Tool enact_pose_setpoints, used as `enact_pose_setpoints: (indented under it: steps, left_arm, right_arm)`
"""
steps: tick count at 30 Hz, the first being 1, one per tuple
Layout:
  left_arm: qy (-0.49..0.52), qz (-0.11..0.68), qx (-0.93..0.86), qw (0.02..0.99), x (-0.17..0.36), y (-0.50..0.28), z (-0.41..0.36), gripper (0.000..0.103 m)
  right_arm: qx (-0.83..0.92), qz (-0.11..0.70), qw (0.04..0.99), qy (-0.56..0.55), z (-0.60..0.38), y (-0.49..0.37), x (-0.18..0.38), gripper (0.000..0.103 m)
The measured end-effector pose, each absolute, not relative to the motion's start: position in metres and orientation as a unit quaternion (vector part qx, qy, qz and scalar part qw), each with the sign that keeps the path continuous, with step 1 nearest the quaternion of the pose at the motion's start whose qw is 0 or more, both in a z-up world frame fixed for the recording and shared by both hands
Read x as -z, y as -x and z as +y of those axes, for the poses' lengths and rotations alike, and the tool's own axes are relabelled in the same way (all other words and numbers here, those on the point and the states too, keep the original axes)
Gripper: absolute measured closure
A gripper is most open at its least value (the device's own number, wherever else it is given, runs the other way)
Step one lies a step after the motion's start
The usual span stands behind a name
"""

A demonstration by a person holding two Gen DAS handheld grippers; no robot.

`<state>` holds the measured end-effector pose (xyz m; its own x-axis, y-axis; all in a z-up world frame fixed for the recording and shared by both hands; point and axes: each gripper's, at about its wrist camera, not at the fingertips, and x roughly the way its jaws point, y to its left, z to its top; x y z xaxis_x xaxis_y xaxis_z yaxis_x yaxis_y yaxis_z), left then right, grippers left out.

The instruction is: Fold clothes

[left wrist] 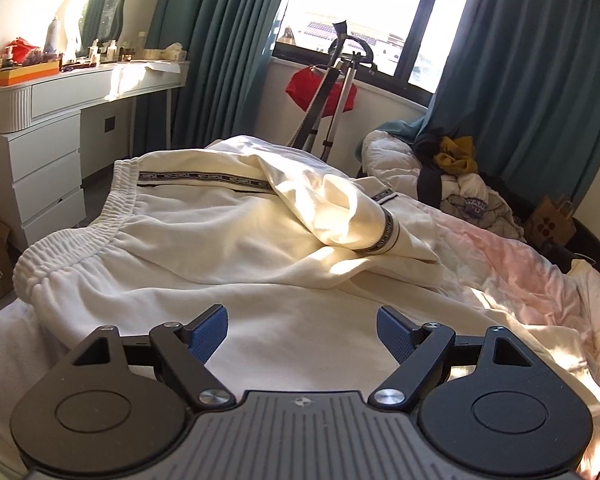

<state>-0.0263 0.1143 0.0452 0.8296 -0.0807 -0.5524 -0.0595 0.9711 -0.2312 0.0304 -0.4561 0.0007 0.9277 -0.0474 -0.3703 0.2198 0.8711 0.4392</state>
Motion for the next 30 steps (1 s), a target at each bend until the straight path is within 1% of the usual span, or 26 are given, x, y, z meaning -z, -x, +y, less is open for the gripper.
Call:
enact_pose_setpoints:
  steps: [11, 15, 20, 24, 26, 30]
  left_arm:
    - [0.075, 0.279, 0.067, 0.955, -0.051, -0.019, 0.046, 0.020]
    - [0.062, 0.277, 0.083, 0.955, -0.047, -0.045, 0.025, 0.020]
    - [0.061, 0.281, 0.090, 0.954, -0.025, -0.085, 0.012, 0.020]
    - [0.056, 0.287, 0.097, 0.951, 0.001, -0.105, 0.017, 0.020]
    - [0.051, 0.296, 0.097, 0.949, 0.014, -0.112, 0.026, 0.020]
    - [0.076, 0.322, 0.101, 0.938, 0.039, -0.135, 0.046, 0.020]
  right_arm:
    - [-0.045, 0.174, 0.972, -0.153, -0.389, -0.024, -0.013, 0.040]
    - [-0.056, 0.188, 0.968, -0.156, -0.384, -0.029, -0.009, 0.040]
    - [-0.067, 0.203, 0.960, -0.183, -0.385, -0.038, -0.002, 0.040]
    - [-0.117, 0.220, 0.944, -0.218, -0.377, -0.072, 0.006, 0.040]
    - [-0.129, 0.233, 0.939, -0.219, -0.367, -0.102, 0.008, 0.040]
    - [-0.153, 0.259, 0.931, -0.207, -0.347, -0.181, 0.019, 0.040]
